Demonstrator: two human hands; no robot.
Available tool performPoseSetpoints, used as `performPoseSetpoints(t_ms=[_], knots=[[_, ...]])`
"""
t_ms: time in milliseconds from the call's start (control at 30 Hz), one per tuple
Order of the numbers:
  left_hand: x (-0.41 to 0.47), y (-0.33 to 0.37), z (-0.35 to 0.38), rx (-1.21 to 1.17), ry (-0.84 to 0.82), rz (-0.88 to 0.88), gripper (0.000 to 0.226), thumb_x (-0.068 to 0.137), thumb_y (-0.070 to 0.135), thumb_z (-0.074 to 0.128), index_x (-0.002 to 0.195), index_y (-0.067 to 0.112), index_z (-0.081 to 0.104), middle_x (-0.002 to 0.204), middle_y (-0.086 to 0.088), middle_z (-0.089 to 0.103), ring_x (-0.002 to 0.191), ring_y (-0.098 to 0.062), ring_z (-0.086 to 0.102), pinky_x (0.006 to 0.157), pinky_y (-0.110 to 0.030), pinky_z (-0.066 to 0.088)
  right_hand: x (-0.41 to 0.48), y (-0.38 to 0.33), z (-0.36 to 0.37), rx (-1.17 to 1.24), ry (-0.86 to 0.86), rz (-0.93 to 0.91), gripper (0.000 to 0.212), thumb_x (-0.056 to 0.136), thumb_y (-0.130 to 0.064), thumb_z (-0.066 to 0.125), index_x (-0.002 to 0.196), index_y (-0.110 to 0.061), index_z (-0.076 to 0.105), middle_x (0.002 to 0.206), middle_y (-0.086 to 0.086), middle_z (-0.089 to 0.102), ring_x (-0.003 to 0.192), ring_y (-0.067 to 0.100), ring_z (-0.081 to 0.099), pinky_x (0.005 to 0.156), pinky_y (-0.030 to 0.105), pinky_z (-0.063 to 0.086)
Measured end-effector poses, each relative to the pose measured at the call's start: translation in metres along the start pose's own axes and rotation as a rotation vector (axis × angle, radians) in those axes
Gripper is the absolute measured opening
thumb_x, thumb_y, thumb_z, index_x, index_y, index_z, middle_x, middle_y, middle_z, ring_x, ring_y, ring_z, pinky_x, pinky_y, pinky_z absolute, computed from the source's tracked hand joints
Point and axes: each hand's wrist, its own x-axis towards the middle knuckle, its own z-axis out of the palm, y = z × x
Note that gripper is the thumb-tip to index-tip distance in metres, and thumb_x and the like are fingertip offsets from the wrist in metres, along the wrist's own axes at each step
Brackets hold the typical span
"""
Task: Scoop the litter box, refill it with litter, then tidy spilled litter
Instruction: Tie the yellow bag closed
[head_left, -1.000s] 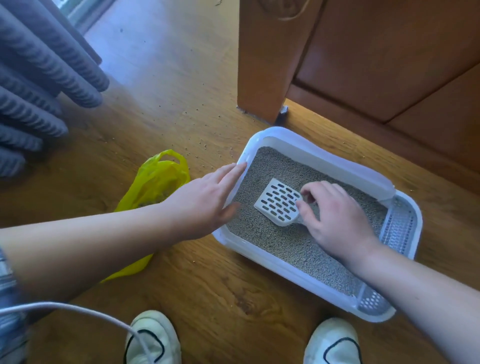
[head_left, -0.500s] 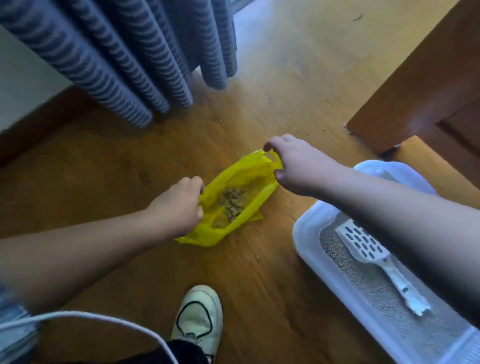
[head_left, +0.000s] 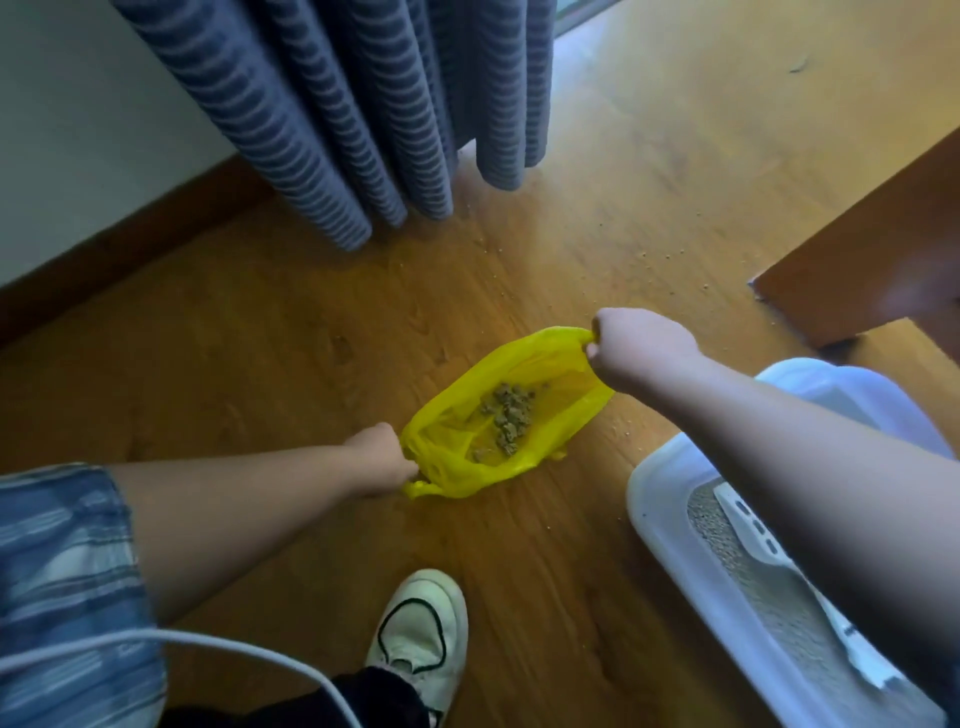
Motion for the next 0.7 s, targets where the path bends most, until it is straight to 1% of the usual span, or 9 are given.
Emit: performPoseSetpoints(t_ms=[67,133,233,300,333,400,567,633,700], knots=[[0.001,0.002,-0.002,0.005,-0.019,0.004,0.044,0.090,0.035,0.064,0.122,0.005,0.060,0.125,-0.015,0.063,0.113,-0.032,0.061,0.086,-0.033,0.049,-0.006,0.008,-0.007,0.131,-0.092,-0.008,0.029,0.099,-0.037,0.049,0.106,-0.011,0.061,0.107,0.009,0.067,0.099,0.033,0.062,0.082,0.039,0.053],[0.001,0.006,-0.007,-0.030,-0.021,0.032,0.030,0.090,0.029,0.063,0.111,0.009,0.066,0.115,-0.014,0.067,0.105,-0.031,0.064,0.078,-0.032,0.050,-0.014,0.014,-0.016,0.271,-0.135,-0.032,0.033,0.100,-0.040,0.051,0.106,-0.010,0.064,0.109,0.011,0.068,0.097,0.030,0.061,0.079,0.033,0.047],[-0.003,0.015,-0.029,-0.248,0.049,0.083,0.019,0.091,0.022,0.060,0.108,0.015,0.066,0.100,-0.012,0.065,0.082,-0.027,0.062,0.053,-0.027,0.047,-0.025,0.020,-0.032,0.510,-0.089,-0.042,0.032,0.098,-0.040,0.055,0.088,-0.011,0.063,0.086,0.009,0.068,0.075,0.023,0.057,0.064,0.032,0.039],[-0.012,0.022,-0.051,-0.396,0.094,0.130,0.009,0.093,0.019,0.059,0.101,0.017,0.063,0.085,-0.008,0.060,0.066,-0.021,0.057,0.045,-0.024,0.044,-0.032,0.022,-0.043,0.709,-0.050,-0.015,0.031,0.097,-0.036,0.058,0.080,-0.011,0.062,0.072,0.006,0.061,0.062,0.019,0.050,0.057,0.031,0.035],[-0.019,0.027,-0.063,-0.460,0.090,0.153,0.003,0.094,0.018,0.058,0.095,0.017,0.060,0.081,-0.007,0.060,0.062,-0.020,0.058,0.046,-0.025,0.044,-0.037,0.021,-0.051,0.810,-0.042,0.001,0.029,0.097,-0.034,0.058,0.077,-0.013,0.060,0.070,0.005,0.059,0.060,0.018,0.050,0.055,0.030,0.034],[-0.036,0.037,-0.085,-0.557,0.046,0.171,0.010,0.097,0.016,0.055,0.087,0.016,0.057,0.081,-0.006,0.062,0.063,-0.018,0.062,0.051,-0.025,0.045,-0.048,0.018,-0.069,0.943,-0.060,0.012,0.025,0.098,-0.031,0.057,0.077,-0.016,0.059,0.069,0.002,0.061,0.060,0.017,0.056,0.053,0.028,0.035],[-0.090,0.066,-0.134,-0.443,0.043,0.331,0.007,0.096,0.014,0.057,0.089,0.016,0.060,0.085,-0.005,0.066,0.068,-0.013,0.065,0.049,-0.028,0.051,-0.092,0.015,-0.115,0.869,-0.044,0.012,0.028,0.098,-0.028,0.053,0.091,-0.003,0.063,0.078,0.011,0.068,0.062,0.019,0.057,0.059,0.029,0.040],[-0.122,0.081,-0.158,-0.381,0.073,0.426,0.006,0.095,0.017,0.059,0.099,0.015,0.063,0.092,-0.005,0.070,0.077,-0.017,0.070,0.061,-0.035,0.060,-0.113,0.020,-0.133,0.931,-0.044,0.059,0.024,0.095,-0.023,0.054,0.091,0.000,0.060,0.075,0.012,0.068,0.063,0.022,0.055,0.061,0.032,0.039],[-0.155,0.098,-0.183,-0.471,0.104,0.505,0.013,0.095,0.015,0.059,0.107,0.012,0.064,0.098,-0.010,0.073,0.087,-0.024,0.072,0.073,-0.041,0.062,-0.135,0.031,-0.150,1.081,0.003,0.106,0.020,0.091,-0.023,0.058,0.090,-0.003,0.059,0.072,0.009,0.066,0.069,0.025,0.058,0.062,0.034,0.039]])
